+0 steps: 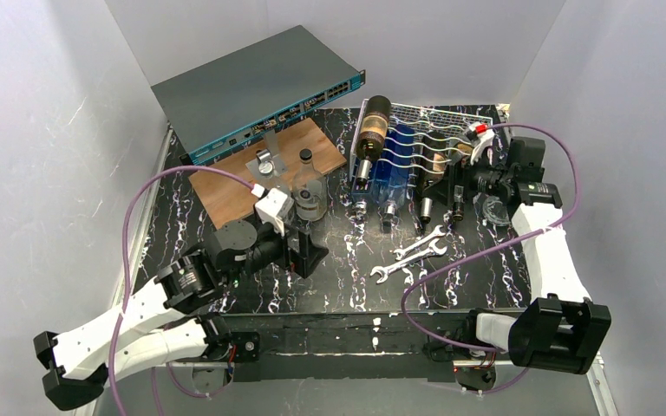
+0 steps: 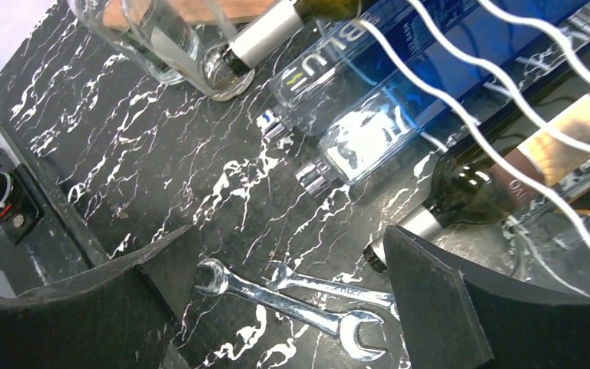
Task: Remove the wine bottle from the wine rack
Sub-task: Pick up the wine bottle from the wine rack.
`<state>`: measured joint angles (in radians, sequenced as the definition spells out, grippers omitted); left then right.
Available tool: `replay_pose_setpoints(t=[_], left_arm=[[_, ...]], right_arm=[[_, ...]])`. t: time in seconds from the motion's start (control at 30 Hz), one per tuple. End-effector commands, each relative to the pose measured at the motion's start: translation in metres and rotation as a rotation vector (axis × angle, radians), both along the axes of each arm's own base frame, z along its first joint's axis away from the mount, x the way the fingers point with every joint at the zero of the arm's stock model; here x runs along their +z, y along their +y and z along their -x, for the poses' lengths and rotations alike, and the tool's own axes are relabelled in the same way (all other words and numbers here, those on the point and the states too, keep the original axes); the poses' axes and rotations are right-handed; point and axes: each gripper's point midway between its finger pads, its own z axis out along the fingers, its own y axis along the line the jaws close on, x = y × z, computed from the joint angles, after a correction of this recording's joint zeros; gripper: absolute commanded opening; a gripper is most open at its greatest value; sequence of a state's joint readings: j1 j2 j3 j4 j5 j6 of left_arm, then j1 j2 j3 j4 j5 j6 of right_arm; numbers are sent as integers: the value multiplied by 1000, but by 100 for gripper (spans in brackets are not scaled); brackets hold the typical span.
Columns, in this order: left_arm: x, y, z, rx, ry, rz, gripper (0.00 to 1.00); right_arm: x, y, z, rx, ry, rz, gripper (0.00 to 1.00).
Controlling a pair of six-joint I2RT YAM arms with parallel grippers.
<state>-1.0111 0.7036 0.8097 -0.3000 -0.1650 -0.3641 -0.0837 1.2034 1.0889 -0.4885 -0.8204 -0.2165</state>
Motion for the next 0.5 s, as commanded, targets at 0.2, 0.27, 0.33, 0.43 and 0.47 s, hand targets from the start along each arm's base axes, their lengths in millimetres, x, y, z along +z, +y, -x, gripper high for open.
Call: replay_pose_setpoints(t=[0.2,0.27,0.33,0.43,0.47], left_arm=[[37,-30,-25,49,44,-55,99],[38,-36,-34,72,58,-92,99],[36,-41,-45,105,70,-141,99],[28,-49,-61,150,74,-219,99],[25,-52,-66,160,72,-242,99]], right_arm=[[-15,11,23,77,-48,-41,98],[-20,12,27,88,-50,-42,98],[-23,13,31,98,-59,-40,98],[-30,13,36,116,-76,-29,98],[-32,13,37,120,-80,-20,98]])
